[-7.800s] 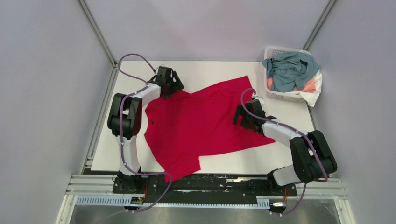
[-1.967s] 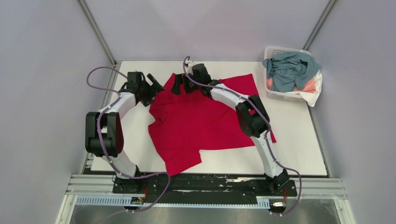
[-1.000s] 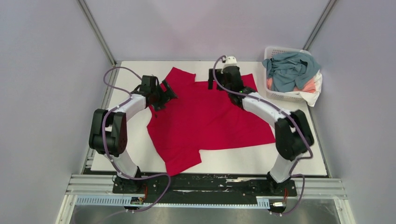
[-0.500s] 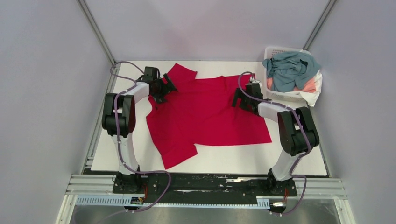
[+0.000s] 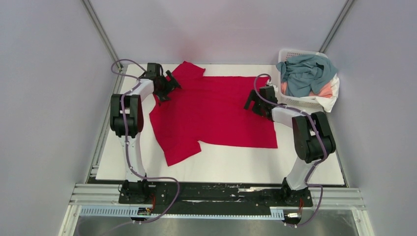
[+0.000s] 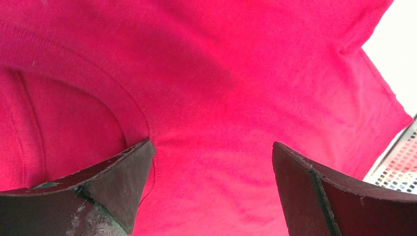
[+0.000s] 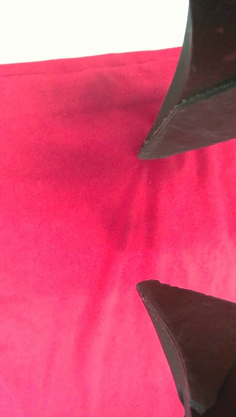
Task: Fold and stack the t-shirts
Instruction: Flatten out the tshirt, then grab the side of the flattened tshirt closest away from the robot with both arms
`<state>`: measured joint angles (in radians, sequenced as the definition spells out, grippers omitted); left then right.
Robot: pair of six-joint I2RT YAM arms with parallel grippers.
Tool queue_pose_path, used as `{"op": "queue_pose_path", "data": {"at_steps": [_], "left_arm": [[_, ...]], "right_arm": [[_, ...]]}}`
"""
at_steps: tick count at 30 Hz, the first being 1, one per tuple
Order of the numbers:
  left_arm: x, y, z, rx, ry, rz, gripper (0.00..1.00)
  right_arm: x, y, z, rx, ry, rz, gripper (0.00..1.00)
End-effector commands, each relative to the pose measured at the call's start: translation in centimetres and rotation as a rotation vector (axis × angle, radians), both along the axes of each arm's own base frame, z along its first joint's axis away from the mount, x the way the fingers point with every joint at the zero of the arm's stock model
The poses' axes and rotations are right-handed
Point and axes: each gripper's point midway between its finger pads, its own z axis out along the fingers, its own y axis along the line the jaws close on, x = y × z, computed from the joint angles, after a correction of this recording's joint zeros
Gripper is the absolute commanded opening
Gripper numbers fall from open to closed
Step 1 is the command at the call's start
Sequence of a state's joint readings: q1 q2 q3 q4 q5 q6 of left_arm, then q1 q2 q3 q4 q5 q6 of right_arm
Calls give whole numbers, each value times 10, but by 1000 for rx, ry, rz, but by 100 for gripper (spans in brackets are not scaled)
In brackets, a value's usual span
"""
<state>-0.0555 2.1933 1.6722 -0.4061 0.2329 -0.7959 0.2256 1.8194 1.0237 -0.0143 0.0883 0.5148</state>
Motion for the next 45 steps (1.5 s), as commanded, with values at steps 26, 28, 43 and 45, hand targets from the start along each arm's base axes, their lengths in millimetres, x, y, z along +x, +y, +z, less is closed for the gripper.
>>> {"op": "queue_pose_path", "data": {"at_steps": [26, 28, 43, 45], "left_arm": [[-357, 7, 8, 309, 205, -24, 100], [-370, 3, 0, 286, 228, -40, 100], [-376, 6, -35, 292, 225, 36, 62], [-372, 5, -38, 299, 222, 39, 60]], "right_arm": [[-192, -51, 69, 139, -147, -241, 100], [-194, -51, 67, 132, -136, -240, 100], [-196, -51, 45, 87, -39, -233, 100], [-197, -51, 44, 86, -36, -230, 100]]}}
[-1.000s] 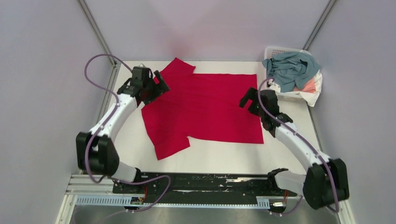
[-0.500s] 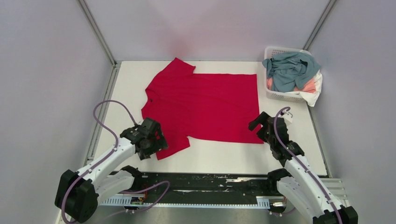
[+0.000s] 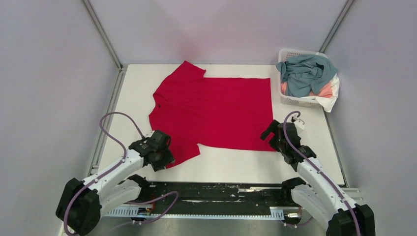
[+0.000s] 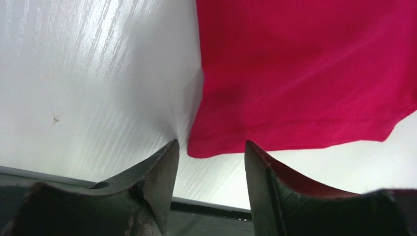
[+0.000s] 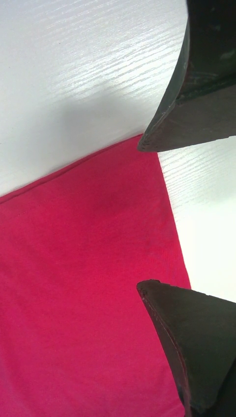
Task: Fold and stack the t-shirts
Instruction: Grab the side of the flattened tshirt closest away from the robot with both arms
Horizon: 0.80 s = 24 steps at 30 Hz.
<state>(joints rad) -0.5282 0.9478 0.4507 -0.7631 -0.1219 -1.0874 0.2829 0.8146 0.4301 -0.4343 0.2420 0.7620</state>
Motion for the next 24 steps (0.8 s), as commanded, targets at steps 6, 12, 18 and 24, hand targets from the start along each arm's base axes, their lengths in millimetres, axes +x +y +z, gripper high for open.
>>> {"op": "queue_pose_path", "data": {"at_steps": [6, 12, 18, 24], "left_arm": [[25, -1, -12, 37, -58, 45, 34], [32, -4, -10, 27, -91, 24, 0], [27, -8, -11, 1, -93, -27, 0], [15, -8, -14, 10, -25, -63, 0]], "right_arm": [[-4, -3, 0, -20, 18, 0, 100], [-14, 1, -15, -24, 100, 44, 100], [-10, -6, -32, -82, 197, 14, 85], [-4, -17, -47, -146, 257, -45, 58]]}}
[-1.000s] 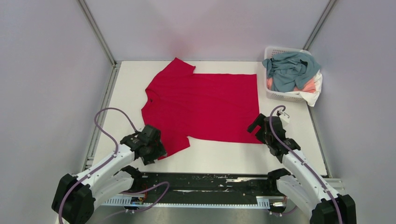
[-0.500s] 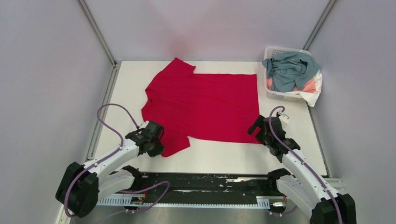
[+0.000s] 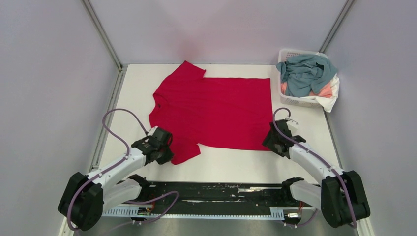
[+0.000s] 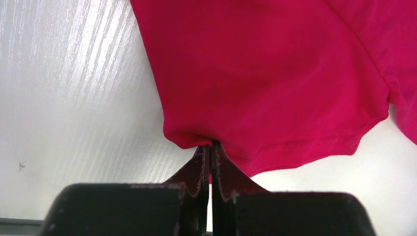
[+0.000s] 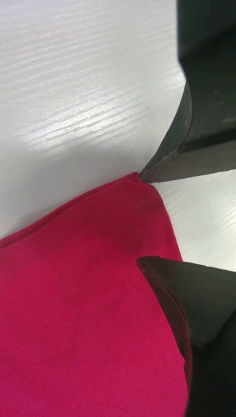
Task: Fold and stack the t-shirts
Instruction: Grab the side of the flattened tshirt closest away from the robot with both arms, then fold the flattened tshirt in 1/3 of the way
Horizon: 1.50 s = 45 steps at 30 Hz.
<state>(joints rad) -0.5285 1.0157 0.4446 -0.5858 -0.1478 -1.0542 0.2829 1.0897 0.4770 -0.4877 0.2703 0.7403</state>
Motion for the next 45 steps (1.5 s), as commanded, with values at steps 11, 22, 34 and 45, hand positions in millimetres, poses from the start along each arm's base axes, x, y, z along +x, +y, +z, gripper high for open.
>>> {"op": "queue_pose_path", "data": {"at_steps": [11, 22, 34, 45], "left_arm": [[-49, -3, -10, -26, 214, -92, 0], [-86, -16, 8, -224, 160, -146, 0], [1, -56, 76, -278, -161, -250, 0], [100, -58, 119, -322, -290, -191, 0]], "right_arm": [[-5, -5, 5, -19, 11, -7, 8], [-33, 12, 12, 103, 21, 41, 0], [0, 16, 43, 64, -40, 100, 2], [70, 20, 73, 7, -102, 72, 3]]}}
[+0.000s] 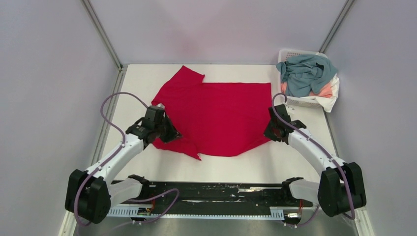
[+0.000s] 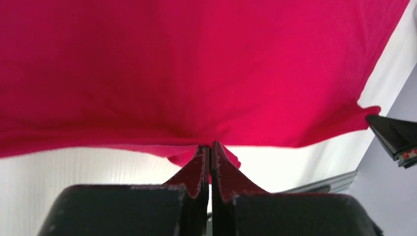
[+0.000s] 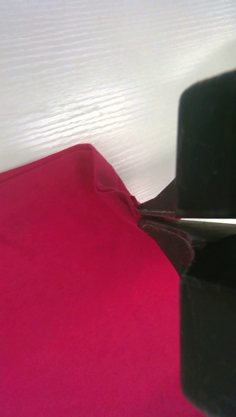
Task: Fold and stack the t-shirts
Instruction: Fold the flattened tshirt in 1/3 of the way
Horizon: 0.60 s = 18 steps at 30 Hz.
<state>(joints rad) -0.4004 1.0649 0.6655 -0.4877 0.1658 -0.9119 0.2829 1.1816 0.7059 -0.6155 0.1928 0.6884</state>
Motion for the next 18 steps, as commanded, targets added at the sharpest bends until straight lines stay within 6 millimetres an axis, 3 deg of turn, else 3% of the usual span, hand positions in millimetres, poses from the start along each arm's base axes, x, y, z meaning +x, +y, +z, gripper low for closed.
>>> {"op": "queue_pose_path", "data": {"at_steps": [1, 4, 11, 18], "left_arm": [[48, -1, 33, -32, -128, 1, 0], [70, 3, 45, -24, -158, 25, 0], [113, 23, 49, -21, -167, 100, 0], [148, 40, 55, 0, -209, 150, 0]], "right_arm": [[46, -3, 32, -37, -119, -15, 3], [61, -8, 33, -50, -111, -26, 3], [94, -15, 35, -72, -104, -41, 3], [113, -25, 32, -86, -101, -75, 6]]}}
